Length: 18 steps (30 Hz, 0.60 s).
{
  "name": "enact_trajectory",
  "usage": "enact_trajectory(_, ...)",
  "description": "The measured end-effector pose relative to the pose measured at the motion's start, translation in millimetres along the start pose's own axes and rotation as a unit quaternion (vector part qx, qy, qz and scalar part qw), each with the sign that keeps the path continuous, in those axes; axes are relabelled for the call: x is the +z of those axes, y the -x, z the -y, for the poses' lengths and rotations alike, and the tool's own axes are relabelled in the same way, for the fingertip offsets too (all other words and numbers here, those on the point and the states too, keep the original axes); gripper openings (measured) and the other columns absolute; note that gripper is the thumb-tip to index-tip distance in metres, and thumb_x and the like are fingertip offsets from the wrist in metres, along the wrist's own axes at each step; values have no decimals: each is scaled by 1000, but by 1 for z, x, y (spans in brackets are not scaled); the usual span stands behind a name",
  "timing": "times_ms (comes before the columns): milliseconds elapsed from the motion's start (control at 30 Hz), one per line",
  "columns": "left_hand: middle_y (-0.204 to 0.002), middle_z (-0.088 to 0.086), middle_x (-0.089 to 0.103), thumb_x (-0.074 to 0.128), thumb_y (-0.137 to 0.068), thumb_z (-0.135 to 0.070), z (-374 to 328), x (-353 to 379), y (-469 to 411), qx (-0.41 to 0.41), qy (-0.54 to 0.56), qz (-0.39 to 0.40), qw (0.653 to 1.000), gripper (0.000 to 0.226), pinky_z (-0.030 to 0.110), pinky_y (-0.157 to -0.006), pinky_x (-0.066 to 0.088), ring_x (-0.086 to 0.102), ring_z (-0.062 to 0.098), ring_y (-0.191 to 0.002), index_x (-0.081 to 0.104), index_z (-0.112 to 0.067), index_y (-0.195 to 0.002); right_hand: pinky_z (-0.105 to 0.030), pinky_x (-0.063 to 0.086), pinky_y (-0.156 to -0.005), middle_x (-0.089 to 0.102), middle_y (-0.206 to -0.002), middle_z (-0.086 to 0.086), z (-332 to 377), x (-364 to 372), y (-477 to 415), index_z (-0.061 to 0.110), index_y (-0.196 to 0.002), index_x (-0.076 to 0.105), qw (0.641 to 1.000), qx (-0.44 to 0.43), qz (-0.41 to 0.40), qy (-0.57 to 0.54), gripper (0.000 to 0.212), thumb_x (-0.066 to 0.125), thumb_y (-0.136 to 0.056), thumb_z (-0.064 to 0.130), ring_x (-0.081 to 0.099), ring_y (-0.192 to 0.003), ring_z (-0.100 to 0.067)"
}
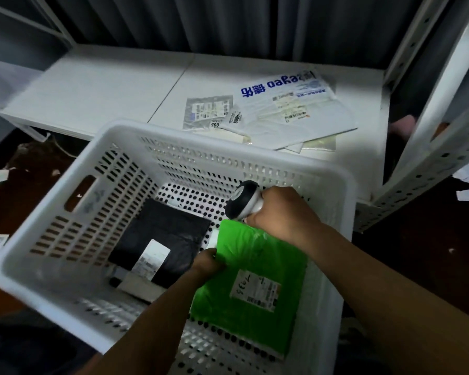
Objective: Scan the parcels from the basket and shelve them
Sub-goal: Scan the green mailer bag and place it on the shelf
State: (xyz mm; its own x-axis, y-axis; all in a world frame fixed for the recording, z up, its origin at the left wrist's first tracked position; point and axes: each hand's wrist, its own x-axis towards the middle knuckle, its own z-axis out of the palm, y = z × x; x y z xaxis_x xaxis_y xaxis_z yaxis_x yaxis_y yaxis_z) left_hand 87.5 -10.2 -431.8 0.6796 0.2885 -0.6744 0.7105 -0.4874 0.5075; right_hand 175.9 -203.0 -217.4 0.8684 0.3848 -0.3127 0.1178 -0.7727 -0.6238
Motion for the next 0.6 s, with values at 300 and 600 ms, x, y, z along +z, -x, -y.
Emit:
enact_trajectory(300,-84,6,67,71,-81,-4,-17,-67,73,150,101,-118,976,17,27,-72,48,61,15,-76,63,-16,-89,-27,45,-68,67,-79,-6,32,-28,33,6,-93,72,998,-48,-22,-31,27,78,-76,26,67,-83,-21)
enact_trajectory(600,-95,0,71,60,-90,1,-33,-152,158,245,245,-236,908,20,29,-76,50,65,15,-82,64,-11,-106,-21,51,-49,68,-67,0,68,-86,93,16,-84,68,992,-83,-69,-58,14,77,-76,23,57,-41,0)
